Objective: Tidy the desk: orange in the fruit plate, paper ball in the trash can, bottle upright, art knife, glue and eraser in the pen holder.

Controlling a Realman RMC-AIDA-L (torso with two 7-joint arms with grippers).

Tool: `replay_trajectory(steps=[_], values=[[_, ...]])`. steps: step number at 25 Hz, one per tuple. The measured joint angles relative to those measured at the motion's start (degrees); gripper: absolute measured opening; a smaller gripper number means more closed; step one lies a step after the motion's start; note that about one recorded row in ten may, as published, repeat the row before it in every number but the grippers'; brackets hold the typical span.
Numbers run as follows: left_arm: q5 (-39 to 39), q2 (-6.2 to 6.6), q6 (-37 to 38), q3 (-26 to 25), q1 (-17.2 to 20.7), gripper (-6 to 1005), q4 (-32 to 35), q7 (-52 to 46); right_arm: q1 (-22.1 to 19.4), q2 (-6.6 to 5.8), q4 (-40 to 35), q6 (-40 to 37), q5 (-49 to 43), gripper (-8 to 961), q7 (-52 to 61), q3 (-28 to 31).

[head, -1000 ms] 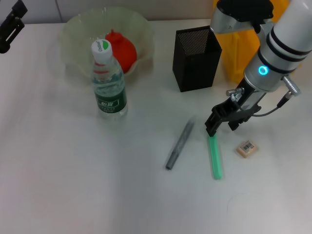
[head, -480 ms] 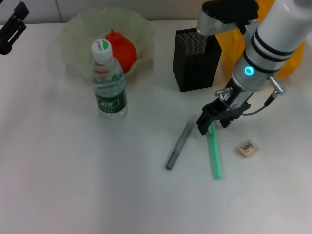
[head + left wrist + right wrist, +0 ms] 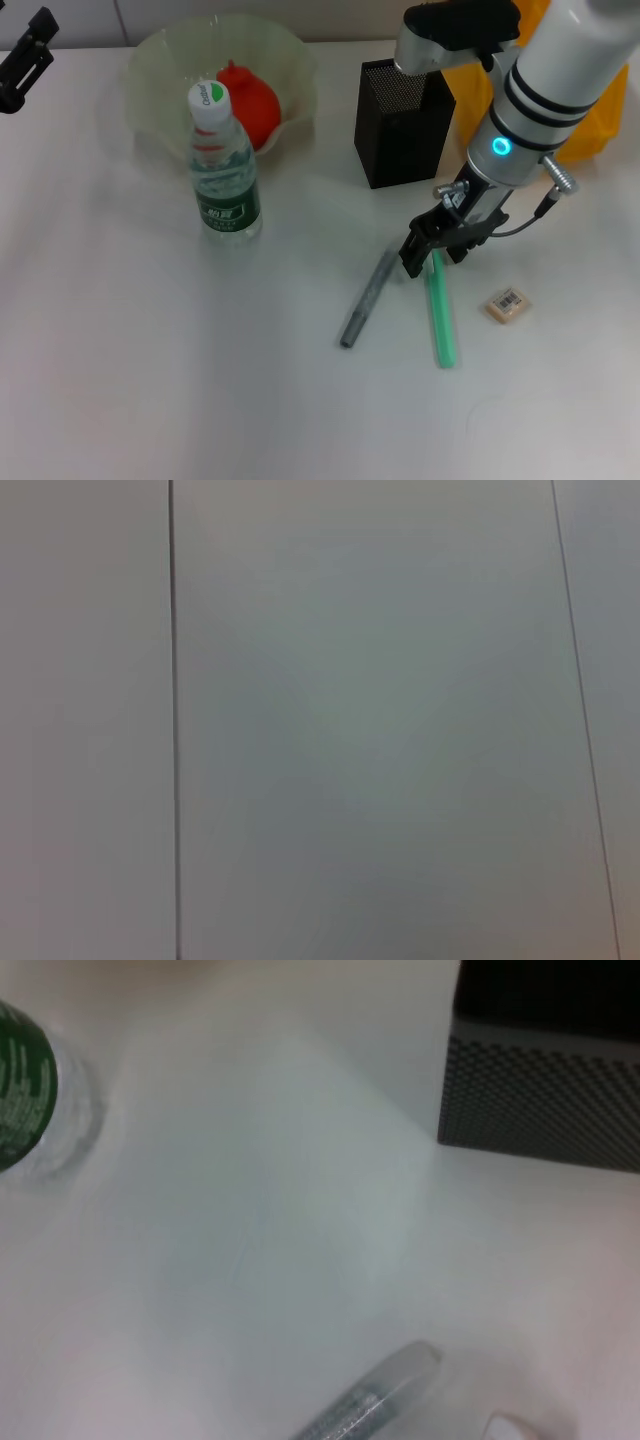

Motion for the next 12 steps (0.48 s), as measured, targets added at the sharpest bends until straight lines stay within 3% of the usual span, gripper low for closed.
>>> replay_trajectory(steps=[12], values=[[0.0,-0.05,-0.3,0.0,-0.3,619,0.0,0.7,0.5,0.00,1.6,0.4,0.0,530,-0.1,0.0]])
